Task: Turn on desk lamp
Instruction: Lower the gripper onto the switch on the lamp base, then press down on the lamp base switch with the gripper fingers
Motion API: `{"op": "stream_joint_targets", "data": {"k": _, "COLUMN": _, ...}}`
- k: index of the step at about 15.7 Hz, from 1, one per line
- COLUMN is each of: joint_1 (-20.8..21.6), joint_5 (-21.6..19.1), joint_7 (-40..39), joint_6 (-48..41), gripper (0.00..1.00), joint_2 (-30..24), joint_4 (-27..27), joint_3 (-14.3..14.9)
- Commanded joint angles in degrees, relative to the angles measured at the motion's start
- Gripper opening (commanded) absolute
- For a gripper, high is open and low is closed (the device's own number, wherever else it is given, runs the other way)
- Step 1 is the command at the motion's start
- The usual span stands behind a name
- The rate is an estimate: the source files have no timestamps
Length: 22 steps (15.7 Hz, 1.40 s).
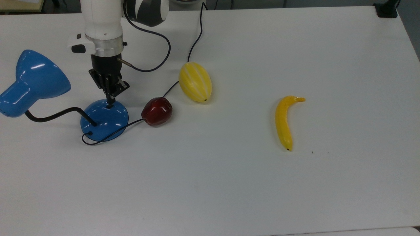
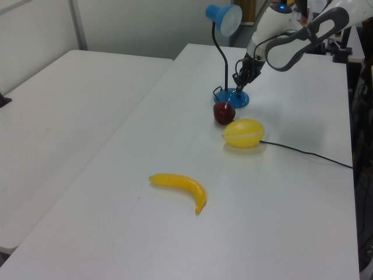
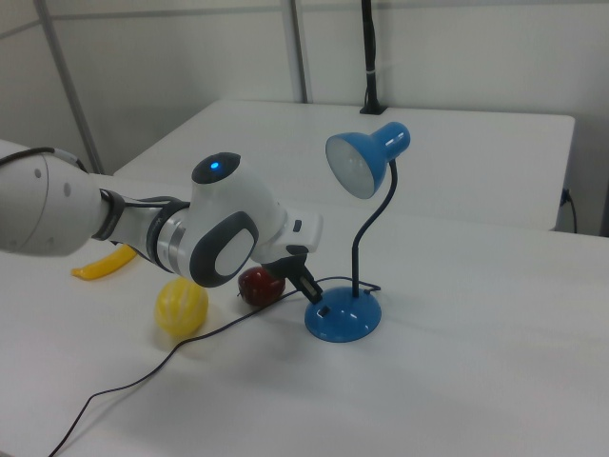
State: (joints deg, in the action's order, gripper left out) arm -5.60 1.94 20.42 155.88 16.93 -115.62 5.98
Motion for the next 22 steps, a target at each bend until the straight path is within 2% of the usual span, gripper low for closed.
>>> {"op": "stream_joint_targets", "data": {"k": 1, "joint_1": -0.7, "joint_5": 1.4, "joint_7": 0.7, "joint_6": 0.6, "gripper": 0.0, "joint_2": 1.1, "joint_4": 1.2, "joint_3": 0.0}}
{"op": "stream_joint_targets", "data": {"k": 6, "joint_1": -0.9, "joint_5": 1.4, "joint_7": 0.7, "joint_6": 0.4, "gripper": 0.0, "joint_2": 3.4, "joint_4": 4.2, "joint_3": 0.4}}
{"op": "stream_joint_targets", "data": {"k": 22, "joint_1": -0.7, "joint_5": 2.7, "joint_7": 0.5, "joint_6": -1.1, "gripper": 0.0, "joint_2": 3.6, "joint_4": 4.2, "joint_3": 0.4}}
